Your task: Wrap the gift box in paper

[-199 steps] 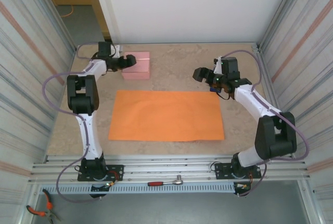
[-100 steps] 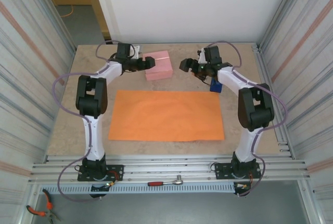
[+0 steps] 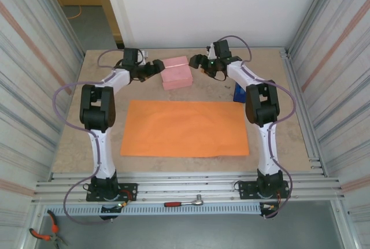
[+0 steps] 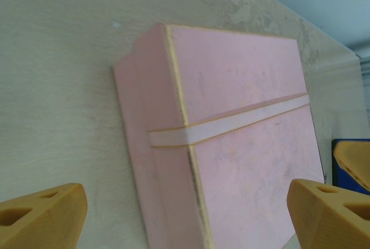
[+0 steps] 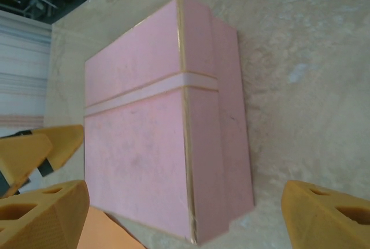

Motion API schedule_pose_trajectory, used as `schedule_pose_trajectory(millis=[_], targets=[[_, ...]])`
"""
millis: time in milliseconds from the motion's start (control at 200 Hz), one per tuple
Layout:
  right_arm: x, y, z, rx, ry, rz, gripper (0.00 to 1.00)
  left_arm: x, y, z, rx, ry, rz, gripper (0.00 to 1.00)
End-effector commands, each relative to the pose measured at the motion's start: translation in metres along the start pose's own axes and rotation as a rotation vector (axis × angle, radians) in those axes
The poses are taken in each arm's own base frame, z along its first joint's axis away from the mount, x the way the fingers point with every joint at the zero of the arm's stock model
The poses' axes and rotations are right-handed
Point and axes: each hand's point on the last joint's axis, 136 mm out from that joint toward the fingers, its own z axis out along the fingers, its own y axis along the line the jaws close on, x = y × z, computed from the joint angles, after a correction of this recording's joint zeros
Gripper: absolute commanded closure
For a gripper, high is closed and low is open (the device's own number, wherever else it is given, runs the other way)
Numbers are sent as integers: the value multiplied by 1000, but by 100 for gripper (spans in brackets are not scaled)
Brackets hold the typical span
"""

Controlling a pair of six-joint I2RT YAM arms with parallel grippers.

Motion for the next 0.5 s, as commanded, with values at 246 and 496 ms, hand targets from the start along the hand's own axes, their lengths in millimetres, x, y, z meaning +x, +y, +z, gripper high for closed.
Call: schedule_pose_trajectory(millis=[246, 496], targets=[[21, -3, 43, -27, 94, 65, 17, 21, -12, 32, 34, 76, -18, 11], [42, -2, 56, -43, 152, 75, 32, 28, -13, 42, 73, 99, -24, 32]])
